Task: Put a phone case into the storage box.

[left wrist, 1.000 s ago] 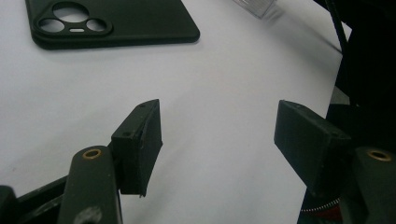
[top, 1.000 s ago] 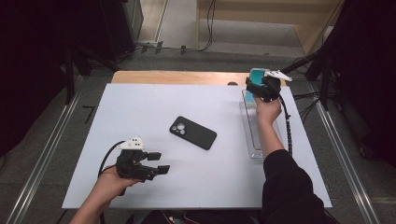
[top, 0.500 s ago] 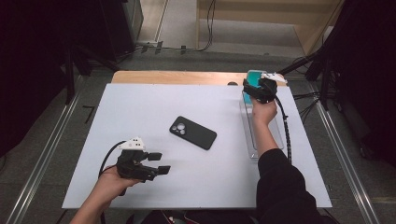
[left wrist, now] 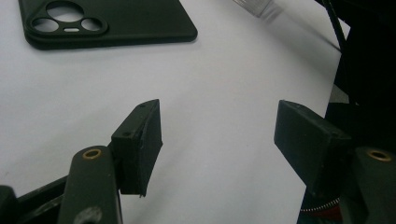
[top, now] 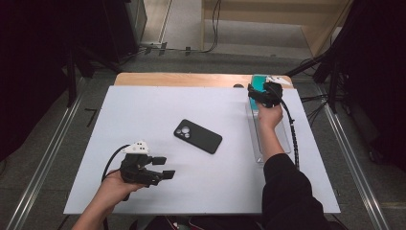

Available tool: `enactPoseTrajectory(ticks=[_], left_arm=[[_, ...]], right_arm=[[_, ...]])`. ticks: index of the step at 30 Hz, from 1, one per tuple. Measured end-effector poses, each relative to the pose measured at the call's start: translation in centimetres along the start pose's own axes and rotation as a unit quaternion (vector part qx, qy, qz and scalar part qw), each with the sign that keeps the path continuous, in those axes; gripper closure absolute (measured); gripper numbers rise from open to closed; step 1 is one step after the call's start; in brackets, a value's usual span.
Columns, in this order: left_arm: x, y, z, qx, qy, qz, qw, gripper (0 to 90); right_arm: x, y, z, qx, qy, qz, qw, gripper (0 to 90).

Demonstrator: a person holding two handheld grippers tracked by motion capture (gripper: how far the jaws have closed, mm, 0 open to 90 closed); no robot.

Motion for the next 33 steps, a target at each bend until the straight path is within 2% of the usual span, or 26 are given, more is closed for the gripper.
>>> enactPoseTrajectory(ticks=[8,16,27,33], left_arm=[[-0.02,-0.06,0.0,0.0,0.0,0.0,1.0,32.7],[0.01,-0.01,-0.01,0.001,0.0,0.0,1.0,32.7],[0.05,0.01,-0.03,0.001,-0.001,0.002,1.0,32.6],[0.07,0.01,-0.01,0.001,-0.002,0.002,1.0,32.7]], right_arm=[[-0.17,0.06,-0.19,0.0,0.016,-0.009,0.9998,15.1],[-0.13,0.09,-0.27,-0.005,0.01,-0.013,0.9999,14.8],[-0.24,0.22,-0.51,-0.006,0.024,-0.022,0.9995,14.7],[-0.03,0.32,-0.44,-0.011,0.029,-0.018,0.9993,11.2]])
Point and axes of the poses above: each handheld gripper's, and its own axes: y roughly backward along the jaws, x roughly out of its top, z roughly to its right, the point moved 6 cm from there along -y, roughly forward along the jaws, and after that the axes turned 4 degrees about y, right-handed, at the moved point
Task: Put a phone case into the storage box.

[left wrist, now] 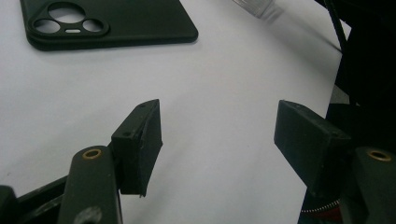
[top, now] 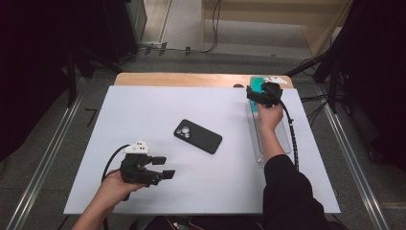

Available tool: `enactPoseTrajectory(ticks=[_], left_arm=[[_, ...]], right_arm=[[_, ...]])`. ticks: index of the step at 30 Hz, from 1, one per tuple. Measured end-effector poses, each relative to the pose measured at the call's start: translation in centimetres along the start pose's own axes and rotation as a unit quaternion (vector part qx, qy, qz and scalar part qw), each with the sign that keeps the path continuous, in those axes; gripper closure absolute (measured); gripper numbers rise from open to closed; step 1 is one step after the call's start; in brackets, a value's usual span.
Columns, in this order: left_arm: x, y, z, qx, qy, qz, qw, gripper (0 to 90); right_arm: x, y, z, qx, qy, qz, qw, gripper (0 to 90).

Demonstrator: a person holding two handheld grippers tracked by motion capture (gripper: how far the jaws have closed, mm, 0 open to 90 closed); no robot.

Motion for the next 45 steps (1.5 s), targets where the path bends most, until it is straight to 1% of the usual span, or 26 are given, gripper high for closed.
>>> enactPoseTrajectory(ticks=[8,10,14,18,20,24,28,30,31,33,39,43,45], left_arm=[[0.0,0.0,0.0,0.0,0.001,0.0,1.0,32.6],[0.0,0.0,0.0,0.0,0.001,0.0,1.0,32.7],[0.0,0.0,0.0,-0.001,0.001,0.0,1.0,32.7],[0.0,0.0,0.0,-0.001,0.002,0.0,1.0,32.6],[0.0,0.0,0.0,-0.001,0.004,0.0,1.0,32.6],[0.0,-0.1,-0.1,-0.001,0.007,-0.001,1.0,32.6],[0.2,-0.1,-0.1,-0.001,0.009,-0.002,1.0,32.6],[0.3,-0.1,-0.1,-0.003,0.014,-0.004,0.9999,32.5],[0.3,-0.1,-0.2,-0.002,0.016,-0.004,0.9999,32.5],[0.5,-0.1,-0.3,-0.002,0.019,-0.004,0.9998,32.5],[0.8,0.0,-0.4,-0.004,0.026,-0.006,0.9996,32.4],[1.0,-0.1,-0.6,-0.004,0.032,-0.007,0.9994,32.1],[1.1,-0.1,-0.6,-0.005,0.033,-0.008,0.9994,31.0]], right_arm=[[0.1,0.1,0.1,0.0,-0.005,0.003,1.0,11.1],[0.1,0.1,0.1,-0.001,-0.006,0.003,1.0,9.5],[0.2,0.0,0.1,0.0,-0.002,0.007,1.0,9.5],[0.3,0.1,0.2,0.002,-0.009,0.009,0.9999,9.5],[0.5,0.2,0.3,0.0,-0.011,0.009,0.9999,9.5],[0.8,0.8,0.5,-0.003,-0.005,0.005,1.0,9.5],[1.3,1.6,0.6,0.003,-0.004,0.007,1.0,9.5],[1.6,2.1,0.6,0.006,-0.007,0.003,1.0,9.5],[1.8,2.5,0.6,0.014,-0.012,0.002,0.9998,9.5],[2.1,3.2,0.6,0.019,-0.017,0.0,0.9997,9.5],[2.6,5.2,-0.1,0.049,-0.012,-0.02,0.9985,9.5],[2.8,6.8,-0.8,0.08,-0.015,-0.027,0.9963,9.5],[3.0,7.7,-1.2,0.091,-0.011,-0.027,0.9954,9.5]])
Point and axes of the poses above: each handheld gripper's, and its own axes: y roughly backward along the jaws, x roughly out of its top, z roughly to its right, the point moved 6 cm from there along -y, roughly forward along the jaws, and after that the axes turned 4 degrees about y, right-handed, at the moved point
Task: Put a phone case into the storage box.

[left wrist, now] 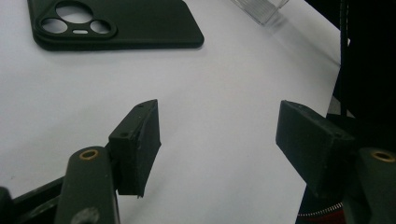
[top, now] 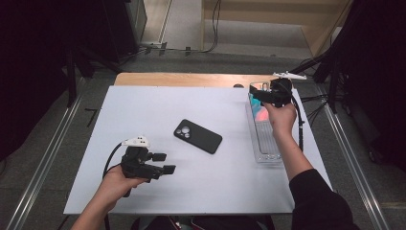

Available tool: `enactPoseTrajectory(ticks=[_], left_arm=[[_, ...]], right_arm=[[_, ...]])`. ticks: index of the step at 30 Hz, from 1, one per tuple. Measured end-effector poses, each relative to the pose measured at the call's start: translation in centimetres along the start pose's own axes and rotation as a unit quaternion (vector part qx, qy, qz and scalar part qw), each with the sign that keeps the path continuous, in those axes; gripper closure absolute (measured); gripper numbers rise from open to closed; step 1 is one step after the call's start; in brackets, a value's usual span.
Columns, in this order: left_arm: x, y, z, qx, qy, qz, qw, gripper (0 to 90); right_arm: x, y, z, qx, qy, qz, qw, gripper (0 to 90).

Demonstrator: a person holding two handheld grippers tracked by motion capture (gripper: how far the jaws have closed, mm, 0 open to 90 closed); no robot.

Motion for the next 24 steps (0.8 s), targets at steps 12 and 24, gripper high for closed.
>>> enactPoseTrajectory(ticks=[12,24], left_arm=[[0.8,-0.2,-0.2,-0.002,0.011,0.001,0.9999,30.9],[1.5,-0.3,-0.4,-0.002,0.016,0.005,0.9999,30.8]], right_arm=[[-0.8,3.4,-2.8,0.072,0.025,-0.018,0.9969,11.3],[-2.8,5.9,-4.8,0.118,0.035,-0.032,0.9919,11.3]])
Point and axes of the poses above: each handheld gripper's, and its own axes: y roughly backward along the jaws, x roughly out of its top, z roughly to its right, the point moved 6 cm from there along -y, roughly forward along the jaws, and after that the axes turned 4 degrees about y, right-handed, at the moved point
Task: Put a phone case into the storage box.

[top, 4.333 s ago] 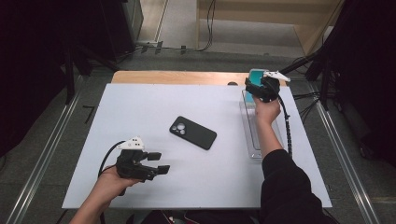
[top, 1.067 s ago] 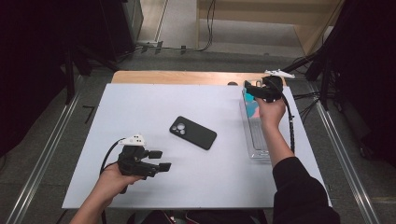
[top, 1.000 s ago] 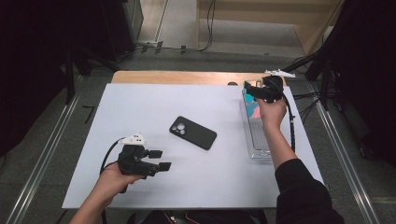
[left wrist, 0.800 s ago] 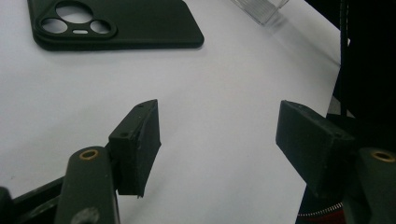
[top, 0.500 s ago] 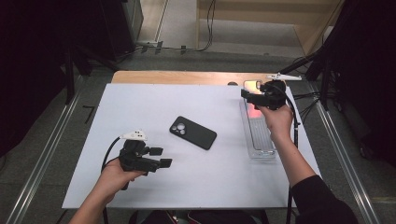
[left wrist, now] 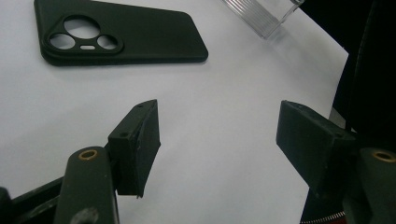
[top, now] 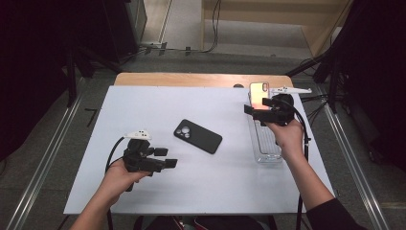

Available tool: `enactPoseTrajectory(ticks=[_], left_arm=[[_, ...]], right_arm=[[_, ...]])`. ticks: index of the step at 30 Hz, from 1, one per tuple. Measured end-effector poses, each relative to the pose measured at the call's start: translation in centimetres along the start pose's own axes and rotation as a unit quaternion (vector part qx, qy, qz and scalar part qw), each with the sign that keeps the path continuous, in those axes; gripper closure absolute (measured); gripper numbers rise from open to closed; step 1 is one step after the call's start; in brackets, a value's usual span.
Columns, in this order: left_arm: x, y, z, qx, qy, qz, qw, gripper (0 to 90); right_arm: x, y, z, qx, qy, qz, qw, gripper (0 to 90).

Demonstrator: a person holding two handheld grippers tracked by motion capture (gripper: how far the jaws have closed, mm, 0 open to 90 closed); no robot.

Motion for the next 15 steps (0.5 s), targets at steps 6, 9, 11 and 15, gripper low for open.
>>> enactPoseTrajectory(ticks=[6,9,11,15], left_arm=[[0.3,0.0,0.0,-0.003,0.004,0.002,1.0,30.8],[0.3,0.0,0.0,-0.003,0.004,0.002,1.0,30.7],[0.4,0.0,0.0,-0.003,0.006,0.003,1.0,30.6],[0.4,0.0,-0.1,-0.003,0.004,0.003,1.0,28.9]], right_arm=[[-0.8,0.7,-1.2,0.017,0.006,-0.002,0.9998,11.4],[-1.2,1.1,-1.7,0.023,0.008,-0.001,0.9997,11.4],[-1.5,1.2,-1.9,0.027,0.008,-0.003,0.9996,11.4],[-2.2,1.4,-2.5,0.033,0.016,-0.009,0.9993,11.4]])
Point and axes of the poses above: each handheld gripper's, and its own axes: y roughly backward along the jaws, x roughly out of its top, z roughly to its right, the point moved 6 cm from there along -y, roughly forward along the jaws, and after that the axes turned 4 degrees about y, right-handed, at the moved point
